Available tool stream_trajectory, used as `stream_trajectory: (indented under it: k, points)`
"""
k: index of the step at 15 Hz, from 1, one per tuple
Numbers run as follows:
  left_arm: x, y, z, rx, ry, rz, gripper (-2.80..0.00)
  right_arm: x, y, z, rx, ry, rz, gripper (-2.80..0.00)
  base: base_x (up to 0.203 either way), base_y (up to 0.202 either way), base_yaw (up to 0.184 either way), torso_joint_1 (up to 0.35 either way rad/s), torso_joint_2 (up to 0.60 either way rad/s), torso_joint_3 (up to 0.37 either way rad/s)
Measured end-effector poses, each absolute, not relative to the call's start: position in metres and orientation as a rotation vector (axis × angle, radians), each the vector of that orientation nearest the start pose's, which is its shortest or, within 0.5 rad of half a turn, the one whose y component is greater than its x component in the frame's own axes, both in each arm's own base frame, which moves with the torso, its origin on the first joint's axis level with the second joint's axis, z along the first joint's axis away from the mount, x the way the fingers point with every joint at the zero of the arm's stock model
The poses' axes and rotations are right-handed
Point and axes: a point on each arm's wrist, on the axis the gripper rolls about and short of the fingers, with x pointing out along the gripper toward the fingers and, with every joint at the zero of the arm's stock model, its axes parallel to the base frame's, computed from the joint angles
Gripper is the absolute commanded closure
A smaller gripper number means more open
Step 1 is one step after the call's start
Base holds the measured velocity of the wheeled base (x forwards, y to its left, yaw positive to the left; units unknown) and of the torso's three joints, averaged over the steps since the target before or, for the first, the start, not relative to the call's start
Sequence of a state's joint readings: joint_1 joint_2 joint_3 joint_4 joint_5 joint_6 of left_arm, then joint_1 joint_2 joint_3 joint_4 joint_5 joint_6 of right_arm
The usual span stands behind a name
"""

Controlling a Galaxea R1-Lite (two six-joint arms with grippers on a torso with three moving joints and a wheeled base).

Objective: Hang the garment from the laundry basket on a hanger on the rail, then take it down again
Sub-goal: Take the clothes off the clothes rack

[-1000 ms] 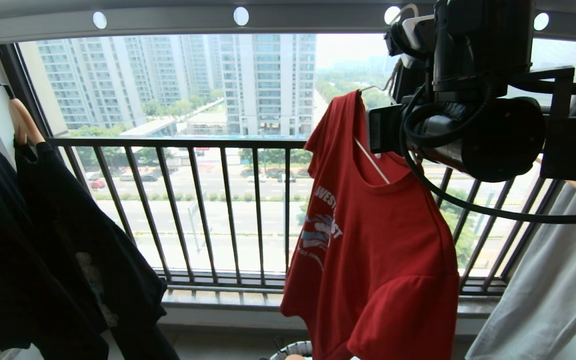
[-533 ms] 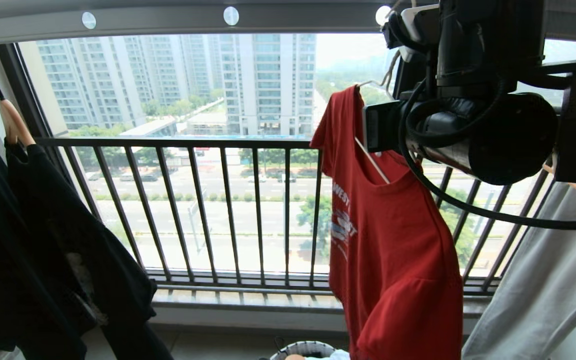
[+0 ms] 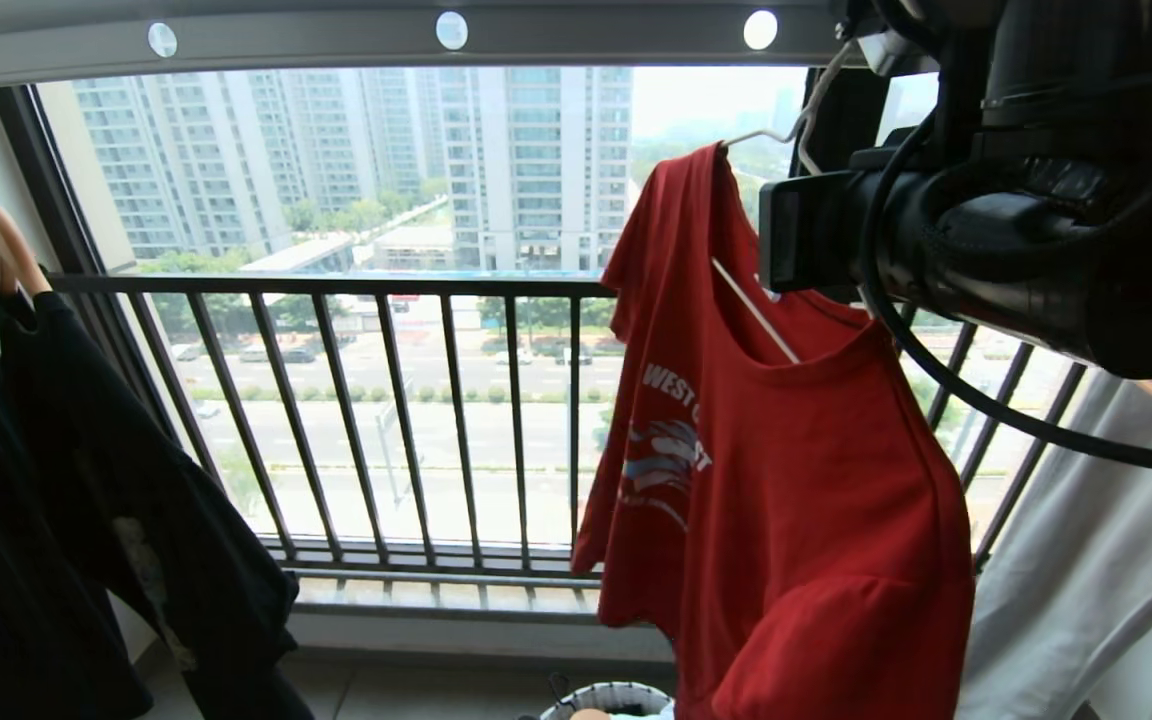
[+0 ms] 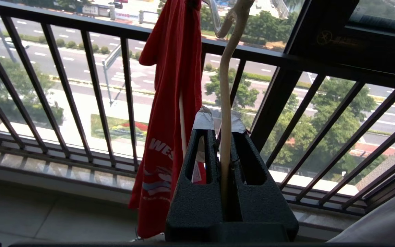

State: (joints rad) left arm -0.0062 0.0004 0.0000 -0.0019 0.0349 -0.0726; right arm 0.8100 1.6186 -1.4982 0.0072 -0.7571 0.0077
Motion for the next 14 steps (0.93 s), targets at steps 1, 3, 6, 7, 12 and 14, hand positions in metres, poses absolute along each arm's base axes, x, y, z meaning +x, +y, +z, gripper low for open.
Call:
stream_trajectory:
  k: [1,3,6,7,12,14]
  points:
    - [-0.023,0.001,0.076,-0.073,-0.002,0.028,0.0,0.205,0.199,0.342,-0.081,0.088,0.065,0.0,0.0,0.0,0.0,0.0,0.0,0.0]
    - [-0.023,0.001,0.076,-0.073,-0.002,0.029,0.0,0.192,0.19,0.343,-0.078,0.086,0.085,0.0,0.0,0.0,0.0,0.0,0.0,0.0]
    - [-0.023,0.001,0.076,-0.073,-0.002,0.029,0.0,0.175,0.176,0.327,-0.101,0.122,0.131,0.0,0.0,0.0,0.0,0.0,0.0,0.0]
    - [-0.023,0.001,0.076,-0.073,-0.003,0.029,0.0,0.171,0.172,0.315,-0.123,0.152,0.168,0.0,0.0,0.0,0.0,0.0,0.0,0.0]
    - [-0.023,0.001,0.076,-0.073,-0.003,0.029,0.0,0.164,0.166,0.274,-0.088,0.156,0.453,0.0,0.0,0.0,0.0,0.0,0.0,0.0]
    - [-0.023,0.001,0.076,-0.073,-0.002,0.028,0.0,0.17,0.159,0.27,-0.073,0.164,0.55,0.0,0.0,0.0,0.0,0.0,0.0,0.0]
